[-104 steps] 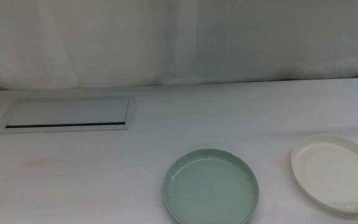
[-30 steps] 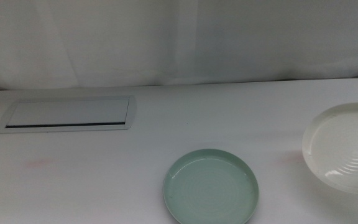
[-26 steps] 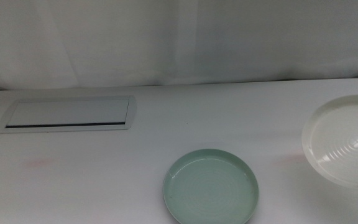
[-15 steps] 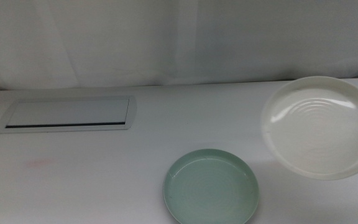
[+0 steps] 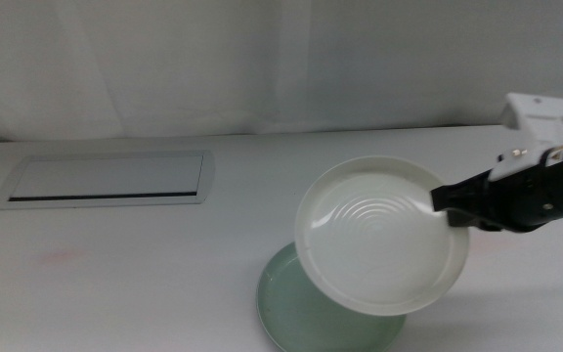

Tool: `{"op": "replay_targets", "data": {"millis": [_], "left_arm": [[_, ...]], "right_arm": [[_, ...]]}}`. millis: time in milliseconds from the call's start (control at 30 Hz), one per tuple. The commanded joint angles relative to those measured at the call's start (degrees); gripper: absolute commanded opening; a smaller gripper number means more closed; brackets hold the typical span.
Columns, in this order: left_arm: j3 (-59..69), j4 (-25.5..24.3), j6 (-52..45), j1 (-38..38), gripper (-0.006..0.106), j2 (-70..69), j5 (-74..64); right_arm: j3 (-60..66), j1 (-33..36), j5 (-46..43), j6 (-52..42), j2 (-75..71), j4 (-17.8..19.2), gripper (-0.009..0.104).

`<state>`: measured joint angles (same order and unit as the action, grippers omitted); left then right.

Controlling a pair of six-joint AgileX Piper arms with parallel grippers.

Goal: Stack the three bowls on top of each other.

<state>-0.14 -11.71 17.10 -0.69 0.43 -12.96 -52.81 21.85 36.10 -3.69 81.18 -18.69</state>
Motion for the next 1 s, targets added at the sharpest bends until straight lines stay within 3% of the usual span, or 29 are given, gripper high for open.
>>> {"op": "replay_targets", "data": {"millis": [0, 533, 967], "left_arm": [[2.32, 0.16, 0.12, 0.23, -0.002, -2.01, 0.77], [2.32, 0.16, 0.12, 0.23, -0.002, -2.01, 0.77], [2.32, 0.16, 0.12, 0.23, -0.002, -2.01, 0.77]], "right_arm": [[-0.63, 1.99, -2.25, 0.89, 2.32, -0.07, -0.003], [-4.34, 6.77, -3.31, 0.89, 17.62, -0.43, -0.003], [-4.34, 9.23, -5.24, 0.89, 21.07, 0.05, -0.003]]}}
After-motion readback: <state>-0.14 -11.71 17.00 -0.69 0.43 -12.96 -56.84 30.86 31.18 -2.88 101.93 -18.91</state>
